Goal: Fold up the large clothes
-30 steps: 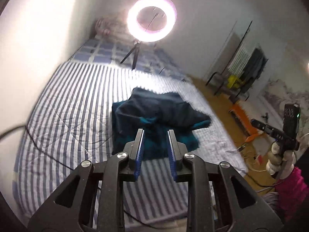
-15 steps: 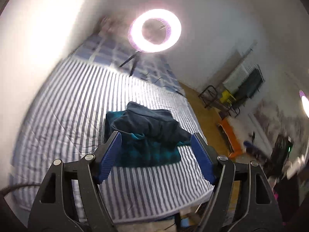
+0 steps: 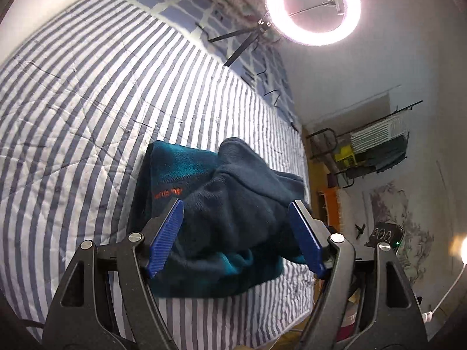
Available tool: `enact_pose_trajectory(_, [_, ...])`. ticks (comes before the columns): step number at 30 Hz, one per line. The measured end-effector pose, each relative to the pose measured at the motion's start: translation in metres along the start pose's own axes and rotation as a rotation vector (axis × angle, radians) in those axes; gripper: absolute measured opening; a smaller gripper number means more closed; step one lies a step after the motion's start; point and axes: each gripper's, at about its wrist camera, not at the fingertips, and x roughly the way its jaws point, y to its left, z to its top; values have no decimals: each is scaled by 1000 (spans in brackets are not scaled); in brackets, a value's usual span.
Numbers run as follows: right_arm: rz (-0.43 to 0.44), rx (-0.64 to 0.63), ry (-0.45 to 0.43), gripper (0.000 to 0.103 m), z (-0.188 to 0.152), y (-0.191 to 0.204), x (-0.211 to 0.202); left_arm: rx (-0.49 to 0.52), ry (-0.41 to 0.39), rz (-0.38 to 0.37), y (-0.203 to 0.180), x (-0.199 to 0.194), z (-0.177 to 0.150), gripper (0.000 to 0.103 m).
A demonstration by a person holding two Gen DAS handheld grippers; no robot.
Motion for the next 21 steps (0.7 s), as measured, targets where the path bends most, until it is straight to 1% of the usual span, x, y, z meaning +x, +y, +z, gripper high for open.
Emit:
enact_pose_trajectory(2, [20,20,29,68,-3,-2,16,14,11,13,0,13,2,76])
enact_pose_trajectory(3, [18,19,51,64,-3,-3,25,31,11,11,-2,18,2,76])
enact_pose_trajectory(4, [16,9,59,59,-4,-2,30,54,10,0,-4,21,1,69])
enact_pose_trajectory(5, [11,-10,64,43,-5,1,35,77,16,-3,-7,24,0,48])
enact_pose_trajectory(6, [10,-29,70,27,-5,4,38,98,30,-3,-8,29,0,36])
enact_pose_trajectory(7, [10,-43,70,21,-8,7,38,111,41,-3,-10,31,-2,14])
enact_pose_trajectory(8, [10,-64,63,11,-9,11,36,139,53,3,-13,33,-6,3])
enact_pose_trajectory(9, [10,-81,58,3,-11,14,33,166,49,19,-15,32,-9,4])
enact_pose_trajectory(11, [-8,-129,36,2,-18,23,22,219,36,43,-22,26,-18,2])
enact_pose_trajectory(13, [-8,-151,18,1,-24,27,9,247,32,33,-25,16,-27,1])
enact_pose_trajectory(15, [-3,-186,-1,1,-34,33,-9,283,16,38,-27,0,-40,1])
enact_pose_trajectory(19, [-43,-322,-21,1,-55,49,-28,272,17,23,-19,-31,-59,1])
enact_pose_trajectory(21, [-68,-448,-23,1,-80,64,-37,221,-17,37,-11,-45,-57,1])
